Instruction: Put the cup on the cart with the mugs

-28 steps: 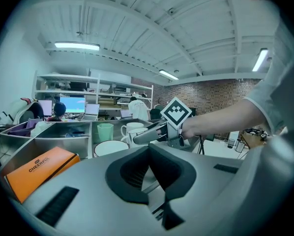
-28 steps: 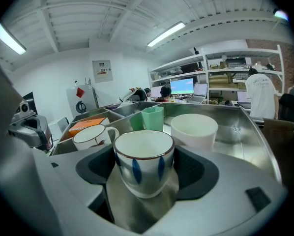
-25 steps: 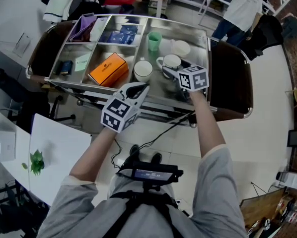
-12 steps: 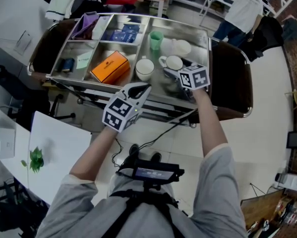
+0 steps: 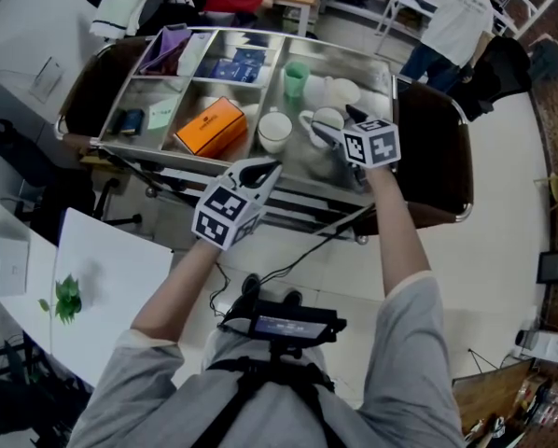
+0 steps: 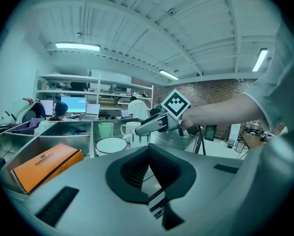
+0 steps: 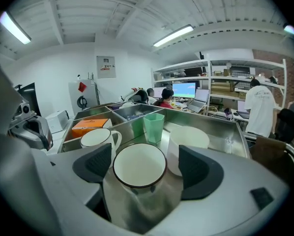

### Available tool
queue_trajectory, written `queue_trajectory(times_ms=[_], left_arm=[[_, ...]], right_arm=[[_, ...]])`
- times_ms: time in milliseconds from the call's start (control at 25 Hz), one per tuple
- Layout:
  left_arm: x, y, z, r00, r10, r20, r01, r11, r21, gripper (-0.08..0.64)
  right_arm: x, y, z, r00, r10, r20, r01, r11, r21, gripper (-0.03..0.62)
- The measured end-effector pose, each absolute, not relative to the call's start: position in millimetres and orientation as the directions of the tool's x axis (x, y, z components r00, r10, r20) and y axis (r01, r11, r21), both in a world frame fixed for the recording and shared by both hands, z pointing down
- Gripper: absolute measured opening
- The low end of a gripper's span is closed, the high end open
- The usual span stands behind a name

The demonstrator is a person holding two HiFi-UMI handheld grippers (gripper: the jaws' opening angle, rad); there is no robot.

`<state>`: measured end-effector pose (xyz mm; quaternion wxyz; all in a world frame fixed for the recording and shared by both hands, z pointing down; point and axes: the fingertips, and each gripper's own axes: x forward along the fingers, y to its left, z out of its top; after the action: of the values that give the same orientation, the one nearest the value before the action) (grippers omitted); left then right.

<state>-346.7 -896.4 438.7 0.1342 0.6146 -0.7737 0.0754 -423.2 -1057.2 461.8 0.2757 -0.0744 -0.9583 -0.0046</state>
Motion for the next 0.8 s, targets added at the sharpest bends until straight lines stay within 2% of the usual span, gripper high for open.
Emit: queue_trajectory(times_ms=[320, 480, 720, 800], left_arm=[[-342, -893, 435, -0.213, -0.933, 0.291, -0.971, 0.235, 0.041, 0.0], [-335, -889, 433, -0.215, -0.932, 0.291, -0.971, 0.235, 0.035, 0.0], [-323, -879, 428, -0.226, -0.932, 0.284, -0.97, 0.243, 0.025, 0.0], [-319, -875, 428, -0.229, -0.932, 0.282, -0.969, 0.246, 0.026, 0.0]], right_arm=[[-399, -1059, 415, -0.887, 0.115, 0.446, 0.113, 0.993, -0.031, 0.42], [-370, -1064, 379, -0.936, 0.058, 0.346, 0.045, 0.998, -0.046, 0.211], [-314, -1066, 338, -0.973, -0.015, 0.229, -0.034, 0.996, -0.08, 0.045], [-293, -1068, 333, -0.977, -0.043, 0.21, -0.064, 0.994, -0.091, 0.035]])
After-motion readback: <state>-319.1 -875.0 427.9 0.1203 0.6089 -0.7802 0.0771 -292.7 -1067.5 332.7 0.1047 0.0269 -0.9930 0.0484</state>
